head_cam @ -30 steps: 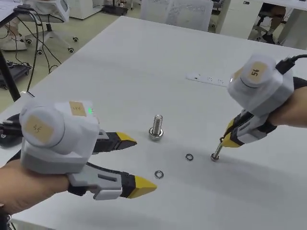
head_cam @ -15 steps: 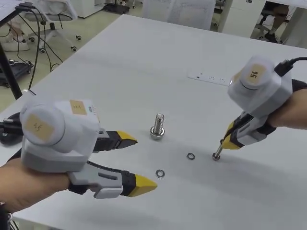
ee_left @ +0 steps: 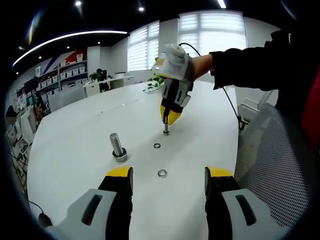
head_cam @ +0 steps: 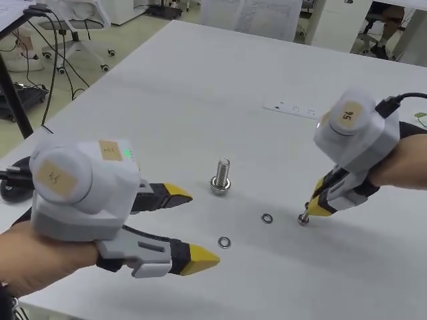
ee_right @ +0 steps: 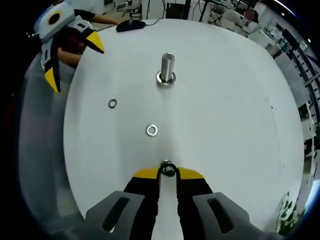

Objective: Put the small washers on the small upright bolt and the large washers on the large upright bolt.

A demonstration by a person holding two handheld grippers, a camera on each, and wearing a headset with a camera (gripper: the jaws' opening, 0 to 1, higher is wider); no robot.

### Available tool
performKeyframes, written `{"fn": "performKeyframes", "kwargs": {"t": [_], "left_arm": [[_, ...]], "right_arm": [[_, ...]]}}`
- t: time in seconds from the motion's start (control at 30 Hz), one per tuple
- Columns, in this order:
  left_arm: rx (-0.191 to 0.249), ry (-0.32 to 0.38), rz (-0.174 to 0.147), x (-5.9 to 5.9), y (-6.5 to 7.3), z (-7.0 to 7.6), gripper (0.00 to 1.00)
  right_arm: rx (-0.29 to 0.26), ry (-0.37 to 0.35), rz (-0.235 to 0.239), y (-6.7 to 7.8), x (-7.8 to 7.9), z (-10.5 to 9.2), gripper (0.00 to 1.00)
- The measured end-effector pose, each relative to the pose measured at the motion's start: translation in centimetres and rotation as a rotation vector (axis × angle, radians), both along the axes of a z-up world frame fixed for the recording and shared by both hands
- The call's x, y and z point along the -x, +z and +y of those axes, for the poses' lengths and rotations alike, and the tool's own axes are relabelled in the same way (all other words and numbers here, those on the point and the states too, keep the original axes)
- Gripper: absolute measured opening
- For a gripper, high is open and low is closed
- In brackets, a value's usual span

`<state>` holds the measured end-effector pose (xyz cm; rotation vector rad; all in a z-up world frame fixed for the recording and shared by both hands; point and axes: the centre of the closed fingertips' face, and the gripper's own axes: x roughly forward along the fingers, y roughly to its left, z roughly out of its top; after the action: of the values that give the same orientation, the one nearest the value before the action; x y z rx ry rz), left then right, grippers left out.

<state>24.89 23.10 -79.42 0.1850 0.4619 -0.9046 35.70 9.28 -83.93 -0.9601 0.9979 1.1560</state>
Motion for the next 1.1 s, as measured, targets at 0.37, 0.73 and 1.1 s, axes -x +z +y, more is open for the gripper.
{"fn": "performKeyframes", "kwargs": {"t": [0.37,0.73,1.1], "left_arm": [[-0.004,-0.001,0.004,0.0,-0.1,0.0,0.57],[-0.005,0.002,0.006,-0.1,-0.1,0.1,0.57],[-0.006,0.005,0.007,-0.1,-0.1,0.2,0.57]], "right_arm": [[0.009,0.0,0.01,-1.5,0.0,-0.5,0.13],[0.015,-0.004,0.024,-2.6,-0.1,-0.7,0.14],[0.016,0.0,0.029,-2.6,-0.1,-0.6,0.15]]}}
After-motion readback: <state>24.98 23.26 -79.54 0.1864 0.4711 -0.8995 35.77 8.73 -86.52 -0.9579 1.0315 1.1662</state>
